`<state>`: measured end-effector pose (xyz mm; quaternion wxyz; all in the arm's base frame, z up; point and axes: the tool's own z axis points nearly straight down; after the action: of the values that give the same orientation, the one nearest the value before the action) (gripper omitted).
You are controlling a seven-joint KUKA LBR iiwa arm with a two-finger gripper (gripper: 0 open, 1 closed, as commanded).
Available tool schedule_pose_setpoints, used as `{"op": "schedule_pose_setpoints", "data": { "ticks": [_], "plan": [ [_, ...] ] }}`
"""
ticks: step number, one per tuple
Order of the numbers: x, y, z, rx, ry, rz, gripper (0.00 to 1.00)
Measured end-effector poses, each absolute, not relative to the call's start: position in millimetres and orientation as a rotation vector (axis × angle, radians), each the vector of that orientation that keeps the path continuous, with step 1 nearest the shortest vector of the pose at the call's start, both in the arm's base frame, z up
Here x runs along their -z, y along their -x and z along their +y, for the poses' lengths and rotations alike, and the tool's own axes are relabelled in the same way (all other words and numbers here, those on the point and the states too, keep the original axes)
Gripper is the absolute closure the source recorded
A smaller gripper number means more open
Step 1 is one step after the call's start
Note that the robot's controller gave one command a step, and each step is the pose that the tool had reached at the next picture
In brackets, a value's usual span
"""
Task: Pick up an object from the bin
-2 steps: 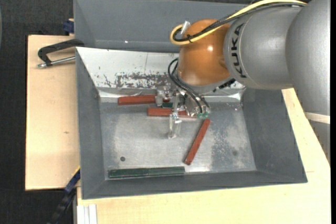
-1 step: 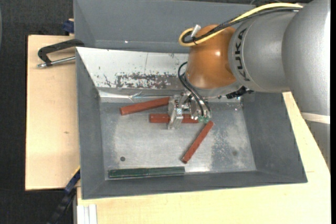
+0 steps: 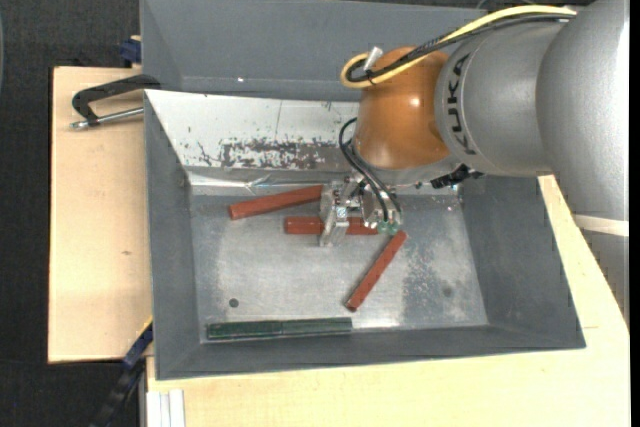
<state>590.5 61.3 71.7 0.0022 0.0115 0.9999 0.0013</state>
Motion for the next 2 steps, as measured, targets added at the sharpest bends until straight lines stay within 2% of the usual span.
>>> {"op": "schedule_pose_setpoints", "data": {
  "ticks": [1, 2],
  "plan": [
    [-186.3, -555.0, 13.1, -0.002, 0.001, 3.137, 1.0],
    [-186.3, -555.0, 13.2, -0.002, 0.001, 3.137, 1.0]
  ]
}}
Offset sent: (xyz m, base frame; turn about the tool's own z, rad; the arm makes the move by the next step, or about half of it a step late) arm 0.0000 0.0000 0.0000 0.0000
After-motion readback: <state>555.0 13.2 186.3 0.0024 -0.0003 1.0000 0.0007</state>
